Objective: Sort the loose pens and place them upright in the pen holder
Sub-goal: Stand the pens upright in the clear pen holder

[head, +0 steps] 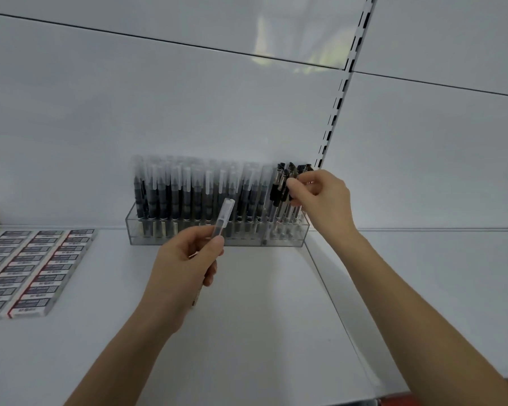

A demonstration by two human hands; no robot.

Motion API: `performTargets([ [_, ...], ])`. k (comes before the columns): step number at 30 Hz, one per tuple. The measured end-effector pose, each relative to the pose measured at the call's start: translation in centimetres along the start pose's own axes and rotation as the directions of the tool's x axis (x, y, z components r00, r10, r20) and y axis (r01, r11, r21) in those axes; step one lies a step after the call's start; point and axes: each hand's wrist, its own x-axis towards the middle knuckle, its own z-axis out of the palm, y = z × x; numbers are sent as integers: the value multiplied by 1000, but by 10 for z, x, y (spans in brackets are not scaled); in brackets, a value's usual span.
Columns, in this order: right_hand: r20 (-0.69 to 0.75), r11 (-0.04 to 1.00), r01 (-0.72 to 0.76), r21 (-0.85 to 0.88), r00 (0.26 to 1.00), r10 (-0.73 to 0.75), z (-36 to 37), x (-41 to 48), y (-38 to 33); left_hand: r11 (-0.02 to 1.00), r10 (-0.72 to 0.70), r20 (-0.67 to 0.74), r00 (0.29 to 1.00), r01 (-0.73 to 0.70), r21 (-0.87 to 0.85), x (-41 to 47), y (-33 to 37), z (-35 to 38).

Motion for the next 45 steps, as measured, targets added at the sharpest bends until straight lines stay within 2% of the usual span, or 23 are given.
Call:
performTargets([
  [2,-11,989,-19,149,1000,21,-3,-15,-5,1000,27,4,1000,-27,-5,0,1,3],
  [4,132,955,-67,288,991,30,-1,-30,-14,999,42,25,999,-42,5,0,2,8],
  [7,331,925,-129,357,944,4,6,-40,-24,999,49,66,997,-50,21,1,3,16],
  [11,349,891,-161,423,937,4,11,-39,-27,995,54,102,993,-62,78,1,6,16],
  [13,308,865,-184,467,951,36,7,-32,-27,962,87,111,990,-112,250,0,3,7],
  [14,268,850,-187,493,962,56,5,-26,-27,890,104,128,986,-150,430,0,-2,0],
  [16,160,849,-145,508,984,73,0,-14,-29,581,45,213,976,-199,789,-2,-16,-16],
  [17,100,868,-101,487,993,59,-2,-8,-30,418,-25,242,970,-210,884,-2,-24,-24],
  [18,40,893,-44,449,999,29,-1,-3,-32,301,-93,252,963,-214,929,-4,-31,-29],
  [19,-10,916,10,400,1000,-6,0,2,-33,239,-146,246,958,-207,949,-5,-37,-33],
  [21,-53,951,91,295,995,-79,7,9,-37,216,-166,250,954,-213,953,-7,-45,-36],
  [24,15,973,149,178,988,-154,20,14,-40,197,-155,252,955,-220,955,-6,-50,-37],
  [32,94,972,230,55,968,-234,34,20,-48,223,-139,247,959,-212,951,-5,-53,-39],
  [36,96,972,234,14,967,-234,37,19,-42,215,-134,254,958,-222,951,-5,-52,-38],
  [41,182,976,210,-55,963,-197,52,2,-22,196,-126,258,958,-230,953,-6,-50,-36],
  [45,155,983,176,-48,974,-166,58,-1,-21,193,-130,253,959,-226,955,-7,-48,-36],
])
